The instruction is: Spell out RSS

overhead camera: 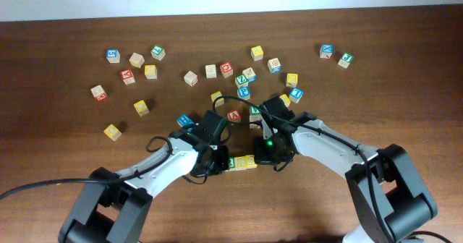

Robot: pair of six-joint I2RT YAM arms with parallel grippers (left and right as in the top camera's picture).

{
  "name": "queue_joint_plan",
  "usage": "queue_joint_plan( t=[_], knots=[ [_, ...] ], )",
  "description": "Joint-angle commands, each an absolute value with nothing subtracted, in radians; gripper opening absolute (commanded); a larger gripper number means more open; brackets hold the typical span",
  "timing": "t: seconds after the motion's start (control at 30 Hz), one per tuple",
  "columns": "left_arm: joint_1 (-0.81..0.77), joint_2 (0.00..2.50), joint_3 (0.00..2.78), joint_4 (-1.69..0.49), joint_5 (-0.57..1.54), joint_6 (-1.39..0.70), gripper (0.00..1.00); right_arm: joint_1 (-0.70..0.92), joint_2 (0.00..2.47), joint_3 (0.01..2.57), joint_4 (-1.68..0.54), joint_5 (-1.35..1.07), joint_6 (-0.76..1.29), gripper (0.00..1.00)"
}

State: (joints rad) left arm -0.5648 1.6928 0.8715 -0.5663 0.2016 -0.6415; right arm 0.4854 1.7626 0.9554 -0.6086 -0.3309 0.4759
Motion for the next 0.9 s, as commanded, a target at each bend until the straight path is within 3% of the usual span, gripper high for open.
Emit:
queue_joint_plan(
  t=[0.0,0.47,0.63,0.73,0.83,0.87],
  knots=[
    [-0.57,1.7,0.87,-0.555,0.221,-0.612,0.0,0.499,1.779,0.941,-0.613,-0.31,0.559,0.04],
    [-0.569,1.7,0.87,-0.562,0.195,-0.612,0.0,0.497,1.779,0.941,-0.606,-0.276,0.588,0.04],
    [-0.527,1.7,0.88,-0.595,0.186,-0.612,0.0,0.467,1.779,0.943,-0.627,-0.253,0.588,0.14],
    [-0.452,1.692,0.926,-0.694,0.11,-0.559,0.0,0.406,1.777,0.95,-0.681,-0.218,0.581,0.15],
    [-0.398,1.59,1.044,-0.822,0.021,-0.551,0.0,0.379,1.713,1.046,-0.866,-0.144,0.558,0.31],
    [-0.371,1.528,1.072,-0.852,0.021,-0.551,0.0,0.378,1.654,1.092,-0.96,-0.088,0.557,0.44]
  ],
)
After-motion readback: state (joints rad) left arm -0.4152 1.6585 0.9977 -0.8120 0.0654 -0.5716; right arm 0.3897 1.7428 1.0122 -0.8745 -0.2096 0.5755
